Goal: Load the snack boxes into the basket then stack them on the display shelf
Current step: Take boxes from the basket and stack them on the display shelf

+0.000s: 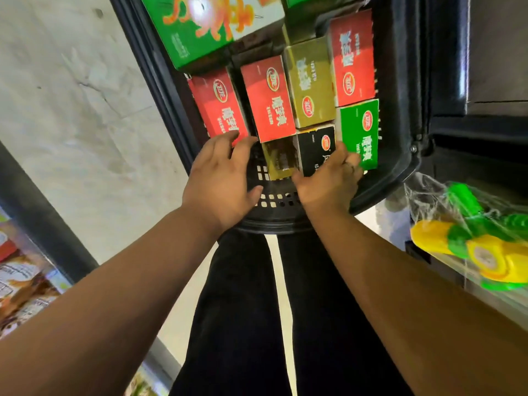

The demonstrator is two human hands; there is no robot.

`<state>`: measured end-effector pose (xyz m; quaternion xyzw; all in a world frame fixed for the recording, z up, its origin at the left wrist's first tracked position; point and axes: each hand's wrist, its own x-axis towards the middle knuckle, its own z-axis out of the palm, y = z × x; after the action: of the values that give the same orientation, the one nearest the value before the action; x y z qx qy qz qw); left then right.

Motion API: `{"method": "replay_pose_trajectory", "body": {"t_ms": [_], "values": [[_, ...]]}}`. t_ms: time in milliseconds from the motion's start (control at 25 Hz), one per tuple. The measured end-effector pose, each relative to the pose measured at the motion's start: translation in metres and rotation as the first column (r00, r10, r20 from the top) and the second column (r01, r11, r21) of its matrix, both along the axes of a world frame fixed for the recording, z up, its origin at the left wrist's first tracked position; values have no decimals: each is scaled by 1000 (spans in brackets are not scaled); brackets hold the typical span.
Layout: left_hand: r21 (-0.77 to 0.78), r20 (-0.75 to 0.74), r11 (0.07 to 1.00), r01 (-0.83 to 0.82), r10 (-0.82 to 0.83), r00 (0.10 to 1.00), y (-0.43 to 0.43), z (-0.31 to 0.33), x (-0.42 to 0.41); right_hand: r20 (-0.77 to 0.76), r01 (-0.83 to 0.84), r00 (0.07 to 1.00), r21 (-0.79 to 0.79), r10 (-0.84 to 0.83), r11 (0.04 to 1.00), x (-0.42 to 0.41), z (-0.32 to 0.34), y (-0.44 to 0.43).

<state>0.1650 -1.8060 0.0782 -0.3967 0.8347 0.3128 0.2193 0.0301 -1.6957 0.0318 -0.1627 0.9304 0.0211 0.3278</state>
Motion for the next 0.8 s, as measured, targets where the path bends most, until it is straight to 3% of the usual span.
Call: {"method": "replay_pose_trajectory", "body": {"t_ms": [240,440,640,800], "values": [[2,51,999,-32,32,998,-4,-3,-10,-58,25,998,33,-23,999,-1,-7,-4],[48,67,998,-32,28,997,-5,2,-11,1,123,992,-192,-125,974,3,11,7],[187,-36,982,7,0,999,-14,13,-24,273,195,957,-360,-97,912,-22,63,24],[374,-39,928,-10,26,999,-27,22,-38,632,431,762,-335,-140,838,-49,86,24]]}}
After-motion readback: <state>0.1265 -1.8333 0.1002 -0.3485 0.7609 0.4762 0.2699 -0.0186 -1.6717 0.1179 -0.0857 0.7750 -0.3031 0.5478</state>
